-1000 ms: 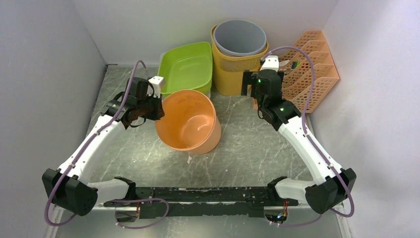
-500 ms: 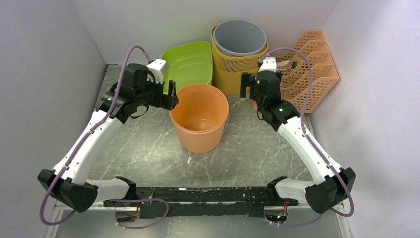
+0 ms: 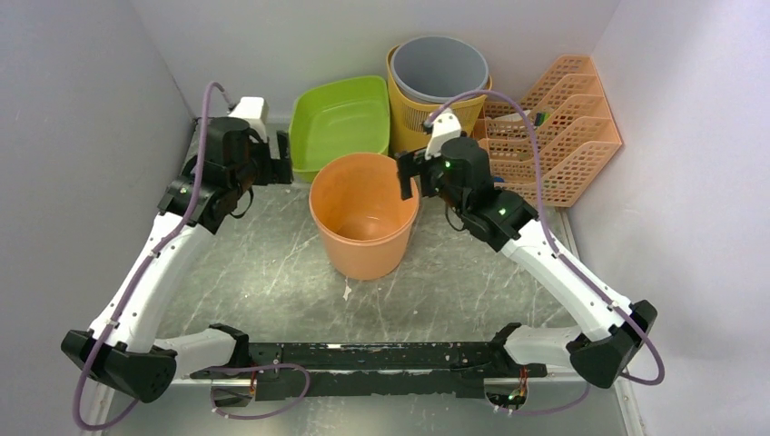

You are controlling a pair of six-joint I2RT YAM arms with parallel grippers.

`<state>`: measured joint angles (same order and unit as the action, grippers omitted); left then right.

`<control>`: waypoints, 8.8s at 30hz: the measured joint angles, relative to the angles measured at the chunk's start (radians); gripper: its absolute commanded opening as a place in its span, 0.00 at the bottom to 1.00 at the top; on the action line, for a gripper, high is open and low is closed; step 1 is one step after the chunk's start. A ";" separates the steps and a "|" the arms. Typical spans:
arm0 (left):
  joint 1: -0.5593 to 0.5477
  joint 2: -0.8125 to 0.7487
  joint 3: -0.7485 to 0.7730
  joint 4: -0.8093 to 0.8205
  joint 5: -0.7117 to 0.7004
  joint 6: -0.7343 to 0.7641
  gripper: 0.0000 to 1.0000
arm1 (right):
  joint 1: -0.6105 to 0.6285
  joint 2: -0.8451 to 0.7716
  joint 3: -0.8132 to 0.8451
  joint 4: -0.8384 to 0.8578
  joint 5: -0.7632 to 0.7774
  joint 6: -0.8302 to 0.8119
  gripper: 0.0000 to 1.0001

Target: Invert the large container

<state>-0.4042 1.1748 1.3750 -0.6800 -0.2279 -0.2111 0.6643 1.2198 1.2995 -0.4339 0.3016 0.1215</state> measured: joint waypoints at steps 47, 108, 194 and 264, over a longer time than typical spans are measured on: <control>0.306 -0.090 -0.195 0.228 0.169 0.012 1.00 | 0.494 0.304 0.071 0.006 -0.062 -0.169 0.00; 0.307 -0.121 0.200 0.006 0.073 0.099 0.99 | 0.270 0.636 -0.537 1.959 -0.523 1.358 0.00; 0.307 -0.086 0.057 0.044 0.128 0.087 0.98 | -0.346 0.197 -0.346 1.072 -0.796 0.837 0.63; 0.309 -0.040 0.097 0.055 0.404 0.086 1.00 | 0.352 0.510 -0.102 0.498 -0.071 0.410 0.64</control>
<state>-0.0952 1.1351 1.4723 -0.6247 0.1764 -0.1249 1.0164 1.7298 1.1973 0.0639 0.2306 0.5312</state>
